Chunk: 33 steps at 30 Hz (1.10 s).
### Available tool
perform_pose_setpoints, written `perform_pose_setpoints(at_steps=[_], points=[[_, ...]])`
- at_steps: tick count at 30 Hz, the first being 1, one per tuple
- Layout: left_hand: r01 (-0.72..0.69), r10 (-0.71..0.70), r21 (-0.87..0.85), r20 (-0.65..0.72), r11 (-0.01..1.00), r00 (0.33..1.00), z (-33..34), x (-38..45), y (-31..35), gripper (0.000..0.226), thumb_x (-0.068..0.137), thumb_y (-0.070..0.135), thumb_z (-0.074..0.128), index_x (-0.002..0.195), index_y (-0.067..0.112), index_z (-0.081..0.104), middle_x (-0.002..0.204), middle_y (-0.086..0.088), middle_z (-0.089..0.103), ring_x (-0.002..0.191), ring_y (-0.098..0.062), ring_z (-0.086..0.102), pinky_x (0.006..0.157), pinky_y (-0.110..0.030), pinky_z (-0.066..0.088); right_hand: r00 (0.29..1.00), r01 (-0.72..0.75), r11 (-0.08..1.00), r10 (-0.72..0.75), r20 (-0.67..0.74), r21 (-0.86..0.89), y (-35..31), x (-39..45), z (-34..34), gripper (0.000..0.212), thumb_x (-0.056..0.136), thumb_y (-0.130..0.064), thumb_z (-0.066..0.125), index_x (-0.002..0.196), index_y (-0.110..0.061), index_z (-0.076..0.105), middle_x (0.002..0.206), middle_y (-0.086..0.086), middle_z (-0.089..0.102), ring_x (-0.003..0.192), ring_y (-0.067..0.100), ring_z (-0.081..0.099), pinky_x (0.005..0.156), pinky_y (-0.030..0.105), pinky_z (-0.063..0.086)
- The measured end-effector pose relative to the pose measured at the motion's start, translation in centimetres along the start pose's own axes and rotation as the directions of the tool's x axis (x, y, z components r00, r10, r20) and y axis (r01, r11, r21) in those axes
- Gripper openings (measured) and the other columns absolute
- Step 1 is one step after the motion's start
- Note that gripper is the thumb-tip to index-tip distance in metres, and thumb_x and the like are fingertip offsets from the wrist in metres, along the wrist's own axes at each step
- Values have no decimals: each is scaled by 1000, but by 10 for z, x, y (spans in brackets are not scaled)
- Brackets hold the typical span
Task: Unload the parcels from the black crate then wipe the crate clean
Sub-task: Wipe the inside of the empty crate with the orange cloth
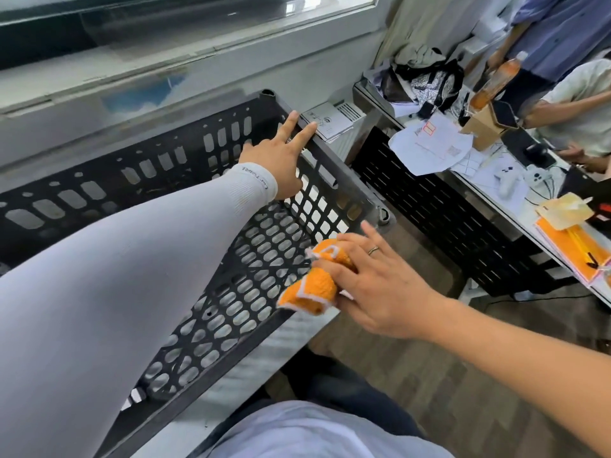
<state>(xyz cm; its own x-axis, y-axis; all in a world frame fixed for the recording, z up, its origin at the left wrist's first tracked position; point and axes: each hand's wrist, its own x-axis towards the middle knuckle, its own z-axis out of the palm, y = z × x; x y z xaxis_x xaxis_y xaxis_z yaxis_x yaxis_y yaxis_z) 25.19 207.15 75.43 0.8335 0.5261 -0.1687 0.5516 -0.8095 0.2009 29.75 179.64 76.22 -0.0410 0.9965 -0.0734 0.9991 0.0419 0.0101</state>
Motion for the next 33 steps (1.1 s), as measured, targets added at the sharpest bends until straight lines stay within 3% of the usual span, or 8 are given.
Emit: perform_pose_setpoints(at_steps=[5, 7, 10, 14, 19, 23, 28, 33], points=[[20, -20, 18, 7, 1000, 1000, 0, 3, -2, 107, 89, 26, 67, 160, 50, -10, 172, 6, -17, 125, -29, 58, 114, -65, 37, 989, 124, 985, -131, 61, 117, -70, 13, -10, 67, 93, -57, 47, 148, -18, 42, 134, 14, 50, 130, 35, 45, 126, 59, 9], [16, -16, 26, 0, 1000, 1000, 0, 3, -4, 106, 89, 28, 67, 160, 50, -10, 172, 8, -16, 139, -31, 47, 117, -66, 30, 982, 167, 975, -179, 67, 149, -93, 17, -14, 71, 93, -62, 50, 148, -18, 39, 131, 13, 49, 127, 34, 45, 125, 59, 9], [4, -4, 34, -13, 999, 1000, 3, -1, -10, 104, 92, 36, 65, 159, 50, -12, 173, 7, -12, 155, -33, 23, 121, -66, 20, 976, 198, 971, -208, 65, 130, -118, 24, -10, 75, 96, -74, 40, 144, -17, 44, 123, 13, 51, 119, 34, 49, 123, 60, 15], [60, -55, 70, -66, 996, 996, 7, -20, -36, 97, 94, 46, 61, 161, 46, -9, 174, 3, -2, 159, -30, 8, 124, -66, 10, 967, 247, 963, -252, 30, 112, -143, 35, -1, 61, 102, -63, 30, 134, -15, 52, 116, 14, 57, 106, 36, 58, 118, 63, 30], [161, -141, 139, -140, 977, 980, -3, -69, -94, 84, 97, 41, 54, 165, 35, 5, 173, -4, 9, 159, -25, 9, 129, -51, 6, 914, 405, 911, -402, -59, 71, -170, 50, 0, 45, 104, -49, 42, 131, -15, 55, 112, 13, 58, 94, 35, 57, 103, 54, 44], [203, -163, 197, -201, 959, 966, -8, -122, -121, 77, 97, 39, 54, 164, 35, 15, 172, -5, 15, 159, -26, 11, 128, -56, 8, 865, 499, 862, -490, -111, 87, -205, 61, -3, 32, 98, -36, 49, 123, -18, 59, 106, 8, 59, 83, 28, 57, 76, 40, 47], [453, -401, 200, -251, 869, 881, -5, -193, -156, 81, 97, 42, 52, 165, 34, 9, 173, -4, 10, 160, -27, 7, 127, -60, 3, 850, 515, 846, -483, -209, 137, -241, 75, 3, 25, 82, -24, 44, 91, -19, 67, 83, 3, 60, 66, 26, 57, 59, 32, 40], [688, -652, 109, -246, 717, 718, 2, -251, -187, 90, 95, 45, 57, 164, 39, -1, 174, -2, -1, 160, -27, -2, 121, -70, 5, 824, 563, 814, -540, -171, 144, -241, 86, 3, 37, 91, -50, 47, 94, -18, 65, 86, 4, 62, 69, 26, 58, 54, 33, 39]])
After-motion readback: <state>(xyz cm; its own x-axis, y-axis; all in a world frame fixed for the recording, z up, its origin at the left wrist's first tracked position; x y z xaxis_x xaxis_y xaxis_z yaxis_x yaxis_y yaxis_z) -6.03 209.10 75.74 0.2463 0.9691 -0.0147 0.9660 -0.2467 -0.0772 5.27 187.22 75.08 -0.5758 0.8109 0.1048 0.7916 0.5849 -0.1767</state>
